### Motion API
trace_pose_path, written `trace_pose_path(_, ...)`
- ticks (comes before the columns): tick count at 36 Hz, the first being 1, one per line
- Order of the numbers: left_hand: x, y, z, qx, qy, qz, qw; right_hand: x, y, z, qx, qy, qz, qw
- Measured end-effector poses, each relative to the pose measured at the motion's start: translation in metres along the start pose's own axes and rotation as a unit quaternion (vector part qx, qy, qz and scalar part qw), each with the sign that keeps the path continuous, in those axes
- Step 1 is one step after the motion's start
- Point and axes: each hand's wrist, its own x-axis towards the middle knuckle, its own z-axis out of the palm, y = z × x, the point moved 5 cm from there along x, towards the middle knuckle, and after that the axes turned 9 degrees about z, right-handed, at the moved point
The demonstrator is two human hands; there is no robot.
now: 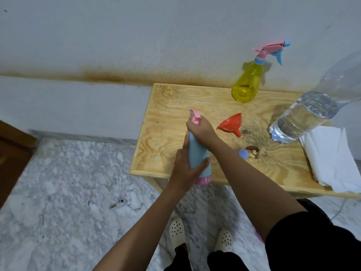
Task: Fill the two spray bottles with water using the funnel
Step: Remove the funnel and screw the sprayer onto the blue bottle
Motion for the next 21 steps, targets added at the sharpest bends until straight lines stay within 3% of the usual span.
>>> trace_pose_path(6,0.004,0.007,-0.003,0.004,-0.018,0.024,1.0,-0.001,-0.003,-0.005,0.006,0.015,-0.01,1.0)
trace_pose_path(16,0.039,0.022,-0.024,0.017,-0.039,0.056,0.998,-0.019,-0.029,-0.026,0.023,-0.106,-0.003,0.994)
trace_pose_path(21,0.071,0.043,-0.028,-0.036,-0.106,0.062,0.992,-0.022,-0.049,-0.049,0.048,-0.068,-0.042,0.996)
